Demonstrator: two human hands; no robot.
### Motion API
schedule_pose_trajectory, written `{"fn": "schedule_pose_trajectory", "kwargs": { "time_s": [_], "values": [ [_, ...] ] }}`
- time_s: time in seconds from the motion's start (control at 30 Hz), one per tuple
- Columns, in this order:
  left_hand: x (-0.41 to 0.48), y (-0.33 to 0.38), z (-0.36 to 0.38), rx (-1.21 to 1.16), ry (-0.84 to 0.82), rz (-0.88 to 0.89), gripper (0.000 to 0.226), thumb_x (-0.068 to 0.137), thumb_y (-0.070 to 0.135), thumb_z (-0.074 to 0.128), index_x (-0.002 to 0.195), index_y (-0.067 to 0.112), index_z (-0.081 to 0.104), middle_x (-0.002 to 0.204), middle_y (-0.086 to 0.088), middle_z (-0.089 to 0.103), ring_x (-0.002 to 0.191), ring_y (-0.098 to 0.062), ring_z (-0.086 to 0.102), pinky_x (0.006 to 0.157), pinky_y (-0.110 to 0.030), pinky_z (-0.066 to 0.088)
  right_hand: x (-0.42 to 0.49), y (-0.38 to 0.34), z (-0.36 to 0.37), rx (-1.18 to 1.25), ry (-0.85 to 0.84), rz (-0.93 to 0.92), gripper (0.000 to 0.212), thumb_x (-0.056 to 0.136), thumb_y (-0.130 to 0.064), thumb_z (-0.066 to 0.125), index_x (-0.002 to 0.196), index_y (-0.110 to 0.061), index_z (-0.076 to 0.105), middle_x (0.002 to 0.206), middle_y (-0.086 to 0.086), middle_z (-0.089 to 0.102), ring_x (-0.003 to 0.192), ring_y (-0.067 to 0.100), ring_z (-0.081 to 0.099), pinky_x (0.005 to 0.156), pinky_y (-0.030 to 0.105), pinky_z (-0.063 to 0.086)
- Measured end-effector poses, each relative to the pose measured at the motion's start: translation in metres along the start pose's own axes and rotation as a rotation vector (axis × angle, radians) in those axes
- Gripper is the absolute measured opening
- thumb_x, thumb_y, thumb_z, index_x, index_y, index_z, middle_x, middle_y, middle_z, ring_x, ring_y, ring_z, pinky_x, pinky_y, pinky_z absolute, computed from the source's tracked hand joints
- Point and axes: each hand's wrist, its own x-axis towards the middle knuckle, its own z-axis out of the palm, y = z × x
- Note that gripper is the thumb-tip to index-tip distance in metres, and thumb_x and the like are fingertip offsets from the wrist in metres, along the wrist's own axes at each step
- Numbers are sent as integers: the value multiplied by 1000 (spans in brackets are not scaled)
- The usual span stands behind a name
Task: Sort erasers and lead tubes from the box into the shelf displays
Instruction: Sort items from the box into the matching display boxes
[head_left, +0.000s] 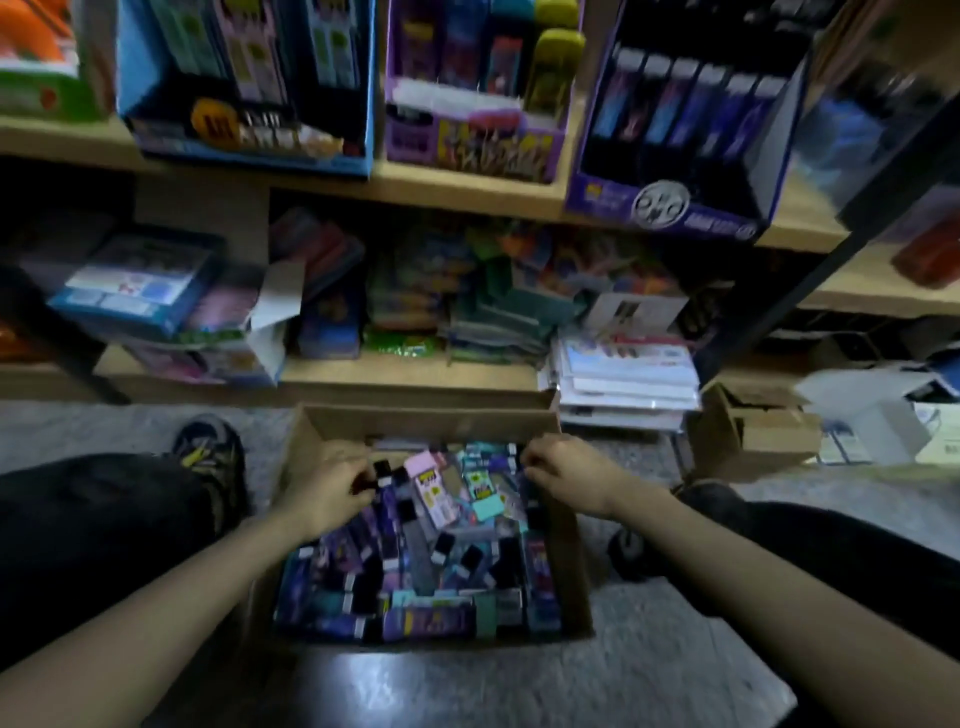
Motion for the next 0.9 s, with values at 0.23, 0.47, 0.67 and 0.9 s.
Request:
{"fn": "schedule_pose_trajectory", "kwargs": {
  "time_s": [0.23,0.47,0.67,0.9],
  "values": [
    [-4,-57,80,-261,94,-328,35,83,20,70,112,4,60,109,-17,62,100,-31,59,86,-37,47,21,14,108,325,-256,293,28,93,-20,56,115,-3,58,116,18,62,106,30,59,85,31,46],
    [-28,-73,122,-290,-13,-214,28,78,27,75,92,10,57,96,-6,51,94,-25,54,83,-34,43,14,-11,171,400,-527,92,63,85,-24,69,139,-9,40,143,11,41,130,27,41,105,31,36],
    [-21,-74,120,-84,-29,-176,51,74,37,77,112,9,57,115,-9,45,109,-25,48,94,-31,38,24,-18,183,288,-540,66,66,82,-31,71,137,-9,41,138,14,47,124,31,46,98,37,42],
    [-14,-82,104,242,-335,42,62,79,41,69,132,22,42,134,0,40,124,-18,36,99,-28,31,10,-14,185,449,-486,85,45,86,-18,67,126,-2,54,132,14,53,120,22,48,84,12,32]
  ]
}}
